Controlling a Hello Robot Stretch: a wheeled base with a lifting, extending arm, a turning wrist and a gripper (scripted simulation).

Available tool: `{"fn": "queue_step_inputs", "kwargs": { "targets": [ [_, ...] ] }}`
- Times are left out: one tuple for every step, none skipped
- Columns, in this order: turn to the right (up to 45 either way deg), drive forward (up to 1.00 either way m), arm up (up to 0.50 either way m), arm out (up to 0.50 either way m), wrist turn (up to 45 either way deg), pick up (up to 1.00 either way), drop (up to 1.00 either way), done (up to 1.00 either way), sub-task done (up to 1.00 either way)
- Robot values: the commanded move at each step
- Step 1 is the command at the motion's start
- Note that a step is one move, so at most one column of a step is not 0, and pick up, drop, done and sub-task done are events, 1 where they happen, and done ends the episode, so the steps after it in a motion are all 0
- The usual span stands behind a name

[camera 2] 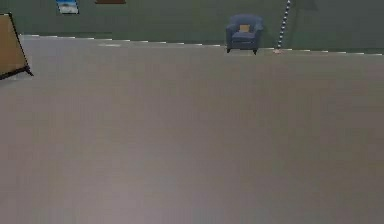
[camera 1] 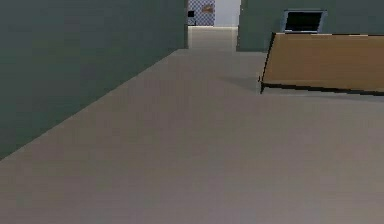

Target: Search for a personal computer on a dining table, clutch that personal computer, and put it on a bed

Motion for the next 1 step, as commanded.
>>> {"fn": "queue_step_inputs", "kwargs": {
  "targets": [
    [3.0,0.0,0.0,0.0,0.0,0.0,0.0,0.0,0.0]
  ]
}}
